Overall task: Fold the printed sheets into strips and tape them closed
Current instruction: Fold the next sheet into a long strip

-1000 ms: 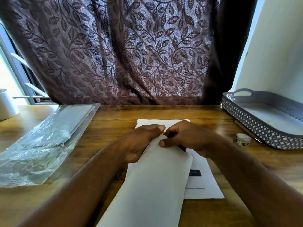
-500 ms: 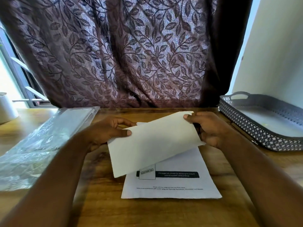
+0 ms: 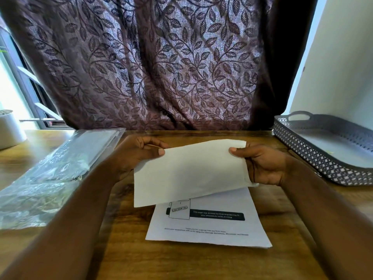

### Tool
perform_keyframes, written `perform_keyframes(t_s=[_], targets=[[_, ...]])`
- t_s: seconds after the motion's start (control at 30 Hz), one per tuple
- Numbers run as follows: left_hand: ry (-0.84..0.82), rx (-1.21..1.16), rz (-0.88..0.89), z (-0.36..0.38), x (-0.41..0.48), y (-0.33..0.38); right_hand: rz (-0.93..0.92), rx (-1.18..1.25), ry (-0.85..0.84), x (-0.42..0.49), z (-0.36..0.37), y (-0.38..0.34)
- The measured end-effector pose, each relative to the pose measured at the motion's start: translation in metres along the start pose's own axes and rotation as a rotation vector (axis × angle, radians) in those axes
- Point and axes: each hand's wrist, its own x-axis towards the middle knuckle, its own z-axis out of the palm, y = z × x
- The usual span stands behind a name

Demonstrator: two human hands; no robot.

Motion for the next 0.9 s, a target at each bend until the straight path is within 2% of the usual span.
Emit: perform_keyframes(t_s=[0.1, 0.17, 0.27, 0.33, 0.4, 0.47, 0.6, 0.7, 0.9], targets=[[0.042, -0.045, 0.059, 0.002, 0.002, 0.0, -0.023, -0.011, 0.064, 0.002, 0.001, -0.002], [0.105, 0.061, 0.176, 0.004, 0.003, 0.005, -0.05, -0.013, 0.105, 0.003, 0.004, -0.004], [0.326, 0.625, 0.476, 0.013, 0.004, 0.01, -0.125, 0.017, 0.151, 0.006, 0.01, -0.006], [0.261, 0.897, 0.591, 0.032, -0.002, 0.018, -0.178, 0.007, 0.146, 0.007, 0.015, -0.007], [0.13, 1.01, 0.594, 0.054, -0.009, 0.027, -0.205, -0.009, 0.129, 0.007, 0.021, -0.008], [0.076, 1.071, 0.579, 0.072, -0.013, 0.032, -0.214, -0.037, 0.123, 0.005, 0.024, -0.01], [0.053, 1.209, 0.497, 0.091, -0.022, 0.036, -0.216, -0.052, 0.168, 0.002, 0.027, -0.012], [0.033, 1.288, 0.5, 0.096, -0.027, 0.034, -0.198, -0.043, 0.201, 0.002, 0.028, -0.013], [0.145, 1.345, 0.535, 0.099, -0.028, 0.036, -0.206, 0.013, 0.183, -0.001, 0.035, -0.016]])
